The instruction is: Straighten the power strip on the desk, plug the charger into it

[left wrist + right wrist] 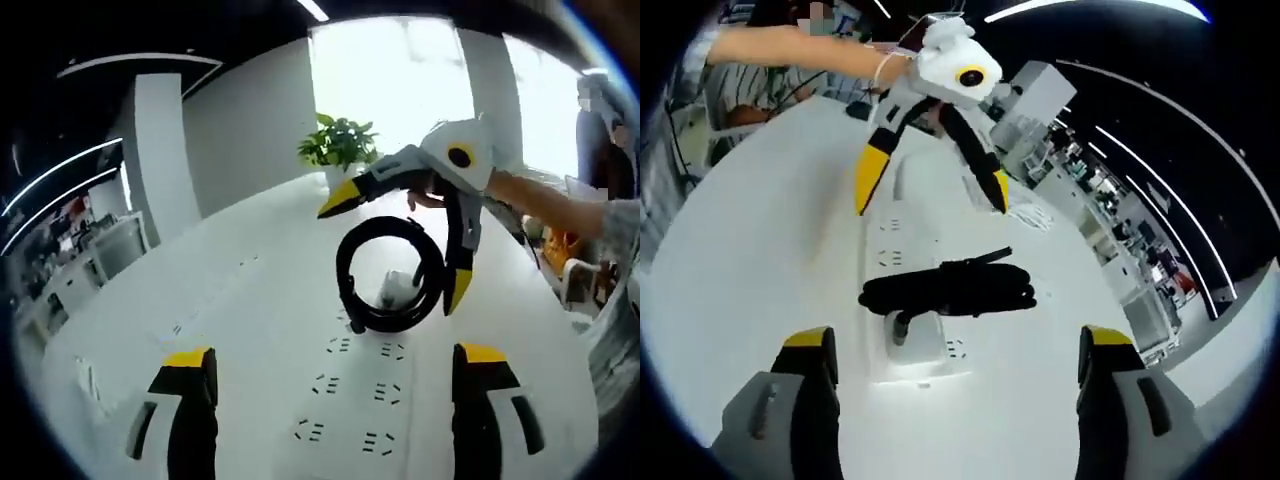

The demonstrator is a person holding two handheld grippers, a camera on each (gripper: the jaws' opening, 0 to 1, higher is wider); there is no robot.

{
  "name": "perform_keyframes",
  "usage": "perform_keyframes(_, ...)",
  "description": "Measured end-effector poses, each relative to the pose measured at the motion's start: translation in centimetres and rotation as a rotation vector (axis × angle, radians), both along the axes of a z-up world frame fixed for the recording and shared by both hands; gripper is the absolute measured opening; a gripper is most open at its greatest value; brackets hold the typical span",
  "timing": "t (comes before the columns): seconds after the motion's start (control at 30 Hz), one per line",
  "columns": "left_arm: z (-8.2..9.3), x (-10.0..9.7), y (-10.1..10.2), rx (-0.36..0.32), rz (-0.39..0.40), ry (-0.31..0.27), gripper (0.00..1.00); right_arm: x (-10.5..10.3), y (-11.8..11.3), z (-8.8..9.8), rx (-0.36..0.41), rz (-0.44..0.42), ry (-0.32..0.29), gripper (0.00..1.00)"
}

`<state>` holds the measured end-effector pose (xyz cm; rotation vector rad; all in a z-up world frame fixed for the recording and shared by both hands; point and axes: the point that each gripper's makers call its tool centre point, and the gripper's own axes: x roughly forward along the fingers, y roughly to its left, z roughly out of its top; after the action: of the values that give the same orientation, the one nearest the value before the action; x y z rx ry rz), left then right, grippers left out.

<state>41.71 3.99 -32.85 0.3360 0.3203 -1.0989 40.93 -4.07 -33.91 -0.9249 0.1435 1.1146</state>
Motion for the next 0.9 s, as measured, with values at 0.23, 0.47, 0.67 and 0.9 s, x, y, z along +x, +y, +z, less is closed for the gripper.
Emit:
perform_keyframes(0.23,1.5,-0.2,0.2,-0.074,0.045,-0.09,0.99,1.1,-0.4,0.9,0.12,-0.103,0.028,1.0)
perform_keyframes(0.47,1.9,-0.5,1.0,-0.138,0.109,-0.118,0.96,0.6,0.0,2.5,0.254,-0.131,0.007,1.0)
perform_keyframes(0.67,4.1,-0.5,2.3,-0.226,0.228,-0.203,0.92,0.6,-0.2,3.6,0.401,-0.219,0.074,0.99)
perform_keyframes(0.9,4.8,-1.0,3.9,-0.286,0.325,-0.196,0.99,0.2,-0.6,4.0,0.522,-0.27,0.105,1.0)
